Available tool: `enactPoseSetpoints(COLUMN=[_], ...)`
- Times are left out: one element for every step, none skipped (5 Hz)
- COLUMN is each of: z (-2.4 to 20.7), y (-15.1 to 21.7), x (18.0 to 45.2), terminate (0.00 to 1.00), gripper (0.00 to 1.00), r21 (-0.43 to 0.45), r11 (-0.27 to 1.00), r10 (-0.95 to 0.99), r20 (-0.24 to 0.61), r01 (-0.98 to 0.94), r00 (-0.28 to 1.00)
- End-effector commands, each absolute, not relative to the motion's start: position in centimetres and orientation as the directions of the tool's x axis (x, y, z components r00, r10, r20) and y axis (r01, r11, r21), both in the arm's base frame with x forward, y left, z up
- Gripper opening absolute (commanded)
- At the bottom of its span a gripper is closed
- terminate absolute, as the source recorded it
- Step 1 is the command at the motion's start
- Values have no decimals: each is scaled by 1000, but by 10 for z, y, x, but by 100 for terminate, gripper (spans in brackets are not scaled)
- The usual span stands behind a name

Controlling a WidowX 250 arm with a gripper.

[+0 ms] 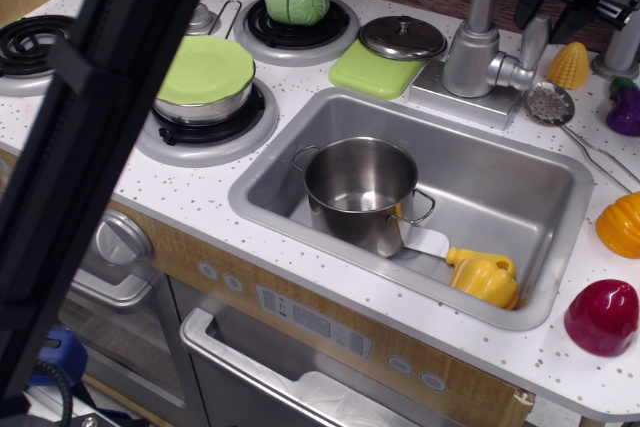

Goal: Turn lever vertical to front

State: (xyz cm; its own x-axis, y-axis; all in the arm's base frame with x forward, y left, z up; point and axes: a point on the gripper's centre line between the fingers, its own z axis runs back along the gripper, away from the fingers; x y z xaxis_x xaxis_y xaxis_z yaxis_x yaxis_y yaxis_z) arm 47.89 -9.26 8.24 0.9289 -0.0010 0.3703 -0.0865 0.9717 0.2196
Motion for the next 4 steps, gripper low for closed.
enactPoseSetpoints(z=[113,100,87,78], y=[-103,-100,-100,-101], x=[459,455,452,450], terminate=[0,0,0,0], gripper=[0,0,0,0], r21=[176,116,63,63], r11=[976,984,987,987], r10=[50,84,117,119], r20=[392,357,330,344], r01=[-128,-133,-145,-150], r00=[919,931,937,931])
